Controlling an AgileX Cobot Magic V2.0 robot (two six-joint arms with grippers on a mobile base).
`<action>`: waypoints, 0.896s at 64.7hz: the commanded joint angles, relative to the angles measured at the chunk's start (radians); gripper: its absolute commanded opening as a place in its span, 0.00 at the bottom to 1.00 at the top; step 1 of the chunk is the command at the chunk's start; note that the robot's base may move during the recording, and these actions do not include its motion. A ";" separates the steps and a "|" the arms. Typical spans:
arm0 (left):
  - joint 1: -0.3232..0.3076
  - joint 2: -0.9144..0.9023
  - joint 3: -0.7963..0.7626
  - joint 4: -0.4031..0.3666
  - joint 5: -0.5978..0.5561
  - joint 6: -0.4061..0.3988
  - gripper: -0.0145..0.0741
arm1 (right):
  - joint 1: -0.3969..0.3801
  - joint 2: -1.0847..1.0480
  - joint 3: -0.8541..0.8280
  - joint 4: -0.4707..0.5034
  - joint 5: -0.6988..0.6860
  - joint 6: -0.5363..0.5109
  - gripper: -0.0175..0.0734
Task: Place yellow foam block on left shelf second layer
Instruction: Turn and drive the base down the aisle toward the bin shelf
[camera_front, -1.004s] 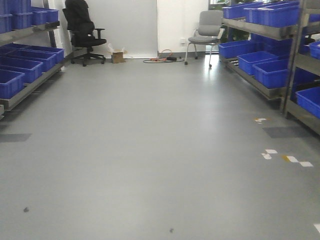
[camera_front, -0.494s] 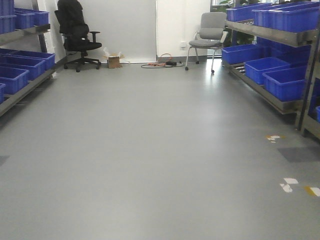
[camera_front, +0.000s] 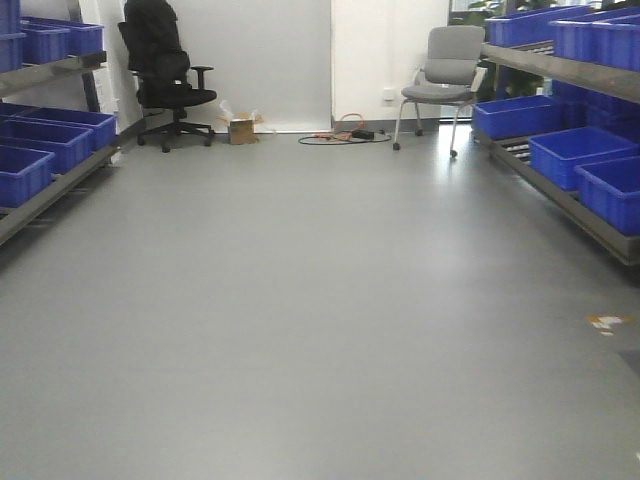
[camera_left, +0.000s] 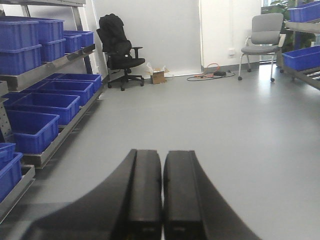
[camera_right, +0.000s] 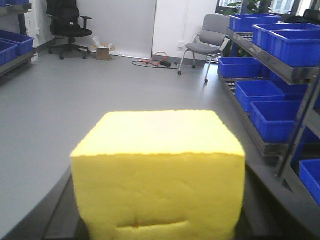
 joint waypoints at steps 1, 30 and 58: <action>-0.007 -0.019 0.020 -0.006 -0.082 -0.005 0.32 | -0.007 0.012 -0.030 -0.010 -0.092 -0.005 0.70; -0.007 -0.019 0.020 -0.006 -0.082 -0.005 0.32 | -0.007 0.012 -0.030 -0.010 -0.092 -0.005 0.70; -0.007 -0.019 0.020 -0.006 -0.082 -0.005 0.32 | -0.007 0.012 -0.030 -0.010 -0.092 -0.005 0.70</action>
